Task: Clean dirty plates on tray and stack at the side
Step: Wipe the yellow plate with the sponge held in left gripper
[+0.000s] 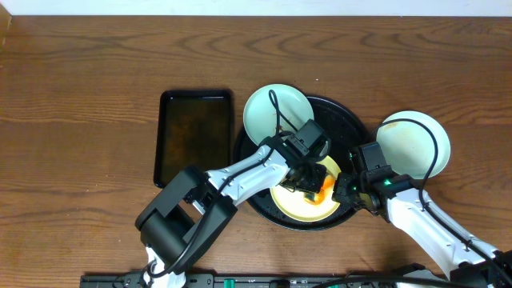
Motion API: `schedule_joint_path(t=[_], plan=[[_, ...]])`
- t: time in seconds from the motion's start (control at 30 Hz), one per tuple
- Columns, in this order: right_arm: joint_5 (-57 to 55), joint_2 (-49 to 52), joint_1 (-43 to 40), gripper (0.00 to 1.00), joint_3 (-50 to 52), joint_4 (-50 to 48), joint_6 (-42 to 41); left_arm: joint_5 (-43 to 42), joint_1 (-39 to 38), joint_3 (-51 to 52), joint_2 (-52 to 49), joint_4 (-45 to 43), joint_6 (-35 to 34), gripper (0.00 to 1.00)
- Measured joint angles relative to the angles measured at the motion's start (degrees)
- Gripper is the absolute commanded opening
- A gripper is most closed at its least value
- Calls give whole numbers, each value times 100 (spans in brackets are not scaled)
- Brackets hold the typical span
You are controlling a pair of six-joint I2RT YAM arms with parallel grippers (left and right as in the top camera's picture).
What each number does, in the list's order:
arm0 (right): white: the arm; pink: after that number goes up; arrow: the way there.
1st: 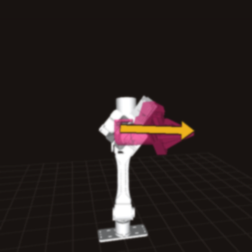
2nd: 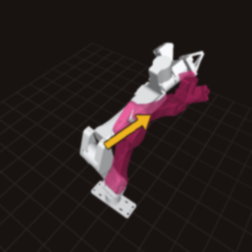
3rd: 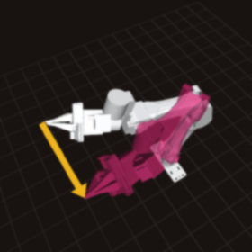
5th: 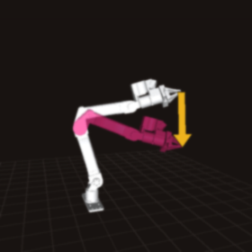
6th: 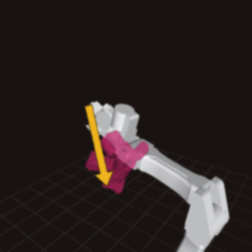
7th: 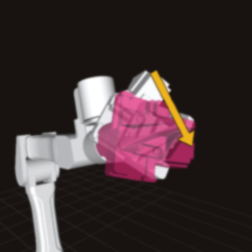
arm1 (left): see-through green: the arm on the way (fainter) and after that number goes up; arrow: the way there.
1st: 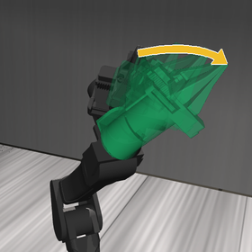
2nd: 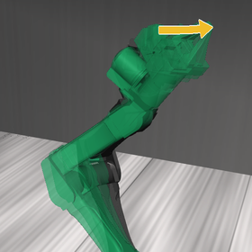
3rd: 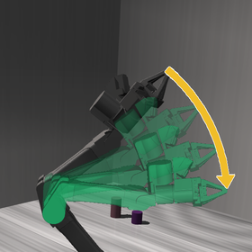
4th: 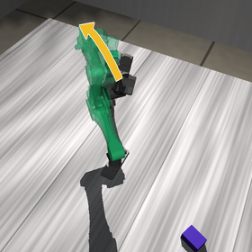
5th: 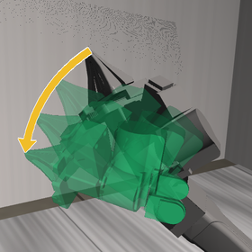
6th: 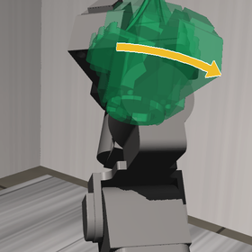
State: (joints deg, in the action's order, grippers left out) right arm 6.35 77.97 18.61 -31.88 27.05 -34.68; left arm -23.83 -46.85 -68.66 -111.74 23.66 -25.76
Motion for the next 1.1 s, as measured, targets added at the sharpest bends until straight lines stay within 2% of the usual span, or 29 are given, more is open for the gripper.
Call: schedule_joint_path(t=[0.17,0.43,0.7,0.83,0.97,1.1], plan=[[0,0,0,1,-2,9,0,608,227,-9,35,35,-13,8],[-2,0,0,1,-4,11,0,1075,667,-7,269,227,28,8],[-7,0,0,3,-7,9,24,1073,695,0,1541,881,118,8],[-61,0,-2,10,-4,20,59,1399,763,0,2015,1331,155,8],[-98,0,0,8,15,-9,63,1971,960,0,2103,1674,160,8],[-98,2,0,1,94,-223,68,2282,1292,0,2103,1814,160,8]])
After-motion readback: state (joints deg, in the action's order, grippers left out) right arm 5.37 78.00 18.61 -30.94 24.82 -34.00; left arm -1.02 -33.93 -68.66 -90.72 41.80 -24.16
